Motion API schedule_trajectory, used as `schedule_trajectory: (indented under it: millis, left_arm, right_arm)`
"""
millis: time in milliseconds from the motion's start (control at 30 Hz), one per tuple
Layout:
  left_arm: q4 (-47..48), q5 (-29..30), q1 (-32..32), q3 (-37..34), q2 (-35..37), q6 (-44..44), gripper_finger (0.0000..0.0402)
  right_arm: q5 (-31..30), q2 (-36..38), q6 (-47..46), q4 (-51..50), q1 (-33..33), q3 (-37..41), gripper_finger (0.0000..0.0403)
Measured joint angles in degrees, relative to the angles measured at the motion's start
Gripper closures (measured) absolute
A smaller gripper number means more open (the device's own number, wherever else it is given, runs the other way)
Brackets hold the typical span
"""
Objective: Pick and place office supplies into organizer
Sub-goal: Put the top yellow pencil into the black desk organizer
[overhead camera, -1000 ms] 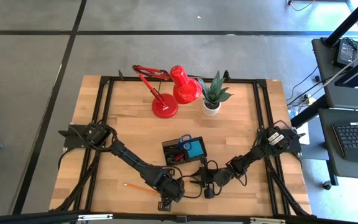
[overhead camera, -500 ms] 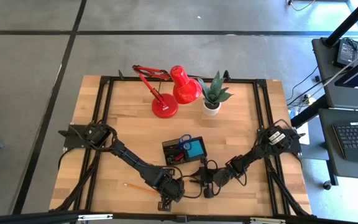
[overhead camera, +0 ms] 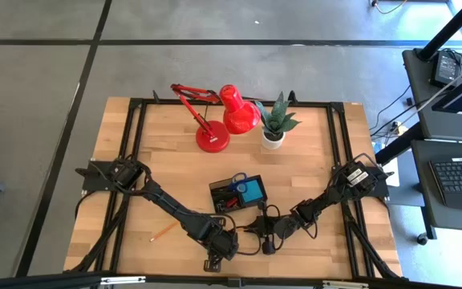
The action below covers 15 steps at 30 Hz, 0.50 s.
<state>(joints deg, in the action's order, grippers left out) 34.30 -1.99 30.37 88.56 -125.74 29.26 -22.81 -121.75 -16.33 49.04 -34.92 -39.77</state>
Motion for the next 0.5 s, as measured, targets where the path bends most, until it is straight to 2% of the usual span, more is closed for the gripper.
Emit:
schedule_trajectory:
  millis: [267,500]
  left_arm:
    - [1.91,0.84,0.70,-0.78,4.38,-1.18,0.0399]
    - [0.82,9.45,3.25,-0.41,9.12,-4.05,0.0398]
  right_arm:
    - [0.02,0.00,-0.12,0.19,-0.04,0.00,0.0381]
    - [0.43,0.20,-0.07,0.96,-0.04,0.15,0.0381]
